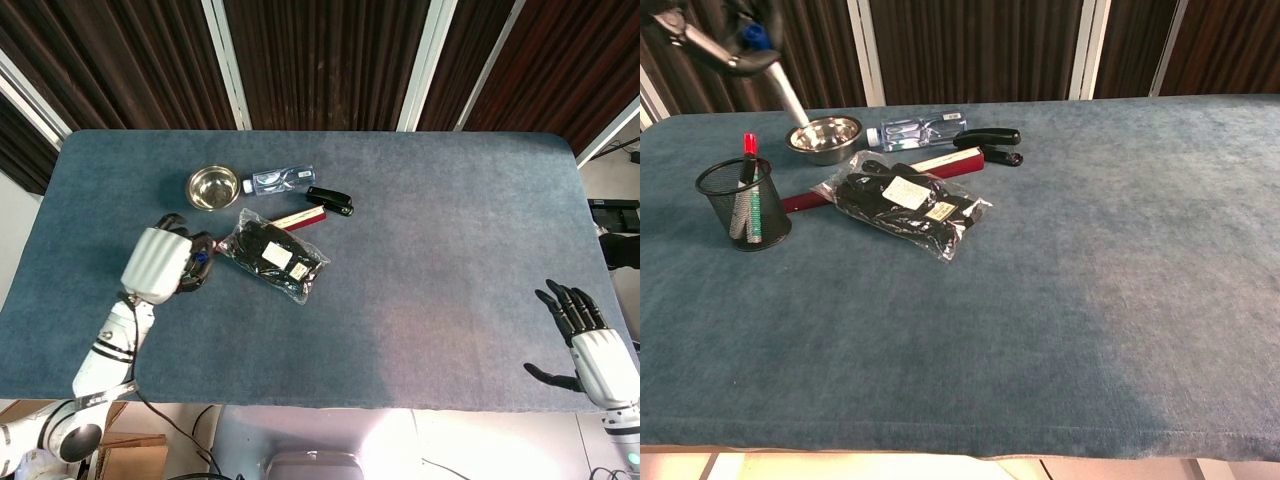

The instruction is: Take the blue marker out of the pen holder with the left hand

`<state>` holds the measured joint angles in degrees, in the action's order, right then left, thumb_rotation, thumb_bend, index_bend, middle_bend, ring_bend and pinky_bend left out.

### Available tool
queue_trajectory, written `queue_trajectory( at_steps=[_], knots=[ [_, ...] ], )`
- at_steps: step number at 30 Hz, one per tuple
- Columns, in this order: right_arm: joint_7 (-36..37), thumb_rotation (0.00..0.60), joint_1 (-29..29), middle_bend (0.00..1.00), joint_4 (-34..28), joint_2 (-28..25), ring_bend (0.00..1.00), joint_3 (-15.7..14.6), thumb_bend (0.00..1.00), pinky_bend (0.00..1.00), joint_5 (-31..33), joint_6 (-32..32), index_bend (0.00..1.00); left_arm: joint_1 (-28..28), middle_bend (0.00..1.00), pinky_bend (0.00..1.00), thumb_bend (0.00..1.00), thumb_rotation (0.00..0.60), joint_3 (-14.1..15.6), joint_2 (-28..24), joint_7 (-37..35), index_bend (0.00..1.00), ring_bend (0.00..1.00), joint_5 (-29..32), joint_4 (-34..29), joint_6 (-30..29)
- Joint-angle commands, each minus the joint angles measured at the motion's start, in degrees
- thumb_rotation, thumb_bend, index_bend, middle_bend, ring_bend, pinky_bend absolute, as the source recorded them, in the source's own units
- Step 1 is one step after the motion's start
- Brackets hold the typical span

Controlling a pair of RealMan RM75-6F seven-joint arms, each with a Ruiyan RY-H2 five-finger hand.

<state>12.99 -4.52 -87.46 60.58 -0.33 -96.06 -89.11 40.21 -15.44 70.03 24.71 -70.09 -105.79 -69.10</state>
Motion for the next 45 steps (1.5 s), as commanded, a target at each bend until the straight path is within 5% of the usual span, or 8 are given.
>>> queue_trajectory(
  at_steps=[1,13,24,31,36,45],
  knots=[
    [0.0,0.6,0.2,0.02,-0.1,-0.1,0.0,0.0,0.15,0.0,0.1,-0.2,0.0,5.3,0.75,0.31,0.42,0.6,-0.9,8.1,4.5,0.67,0.62,-0.1,4.2,2.0],
    [0.2,0.6,0.6,0.02,-0.7,-1.3,0.0,-0.3,0.15,0.0,0.0,-0.6,0.0,13.8,0.74,0.31,0.42,0.6,-1.4,29.1,6.7,0.67,0.57,-2.1,27.2,1.8],
    [0.3,0.6,0.3,0.02,-0.6,-1.2,0.0,-0.1,0.15,0.0,0.1,-0.4,0.0,14.6,0.66,0.28,0.4,0.6,-0.4,36.3,7.2,0.6,0.49,0.7,38.3,4.4],
    [-0.1,0.6,0.1,0.02,-1.0,-1.2,0.0,0.0,0.15,0.0,-0.1,-0.3,0.0,13.5,0.21,0.09,0.31,0.6,-2.3,32.3,11.6,0.02,0.11,8.9,29.9,8.9],
    [-0.3,0.6,0.0,0.02,-1.3,-1.4,0.0,0.1,0.15,0.0,-0.3,-0.4,0.0,12.3,0.09,0.04,0.3,0.6,-4.3,26.5,12.4,0.0,0.03,12.8,20.2,8.8],
    [0.0,0.6,0.4,0.02,-1.0,-1.5,0.0,-0.1,0.15,0.0,0.0,-0.8,0.0,5.9,0.1,0.04,0.3,0.6,-5.0,13.0,14.8,0.0,0.03,14.8,6.4,0.1]
  ],
)
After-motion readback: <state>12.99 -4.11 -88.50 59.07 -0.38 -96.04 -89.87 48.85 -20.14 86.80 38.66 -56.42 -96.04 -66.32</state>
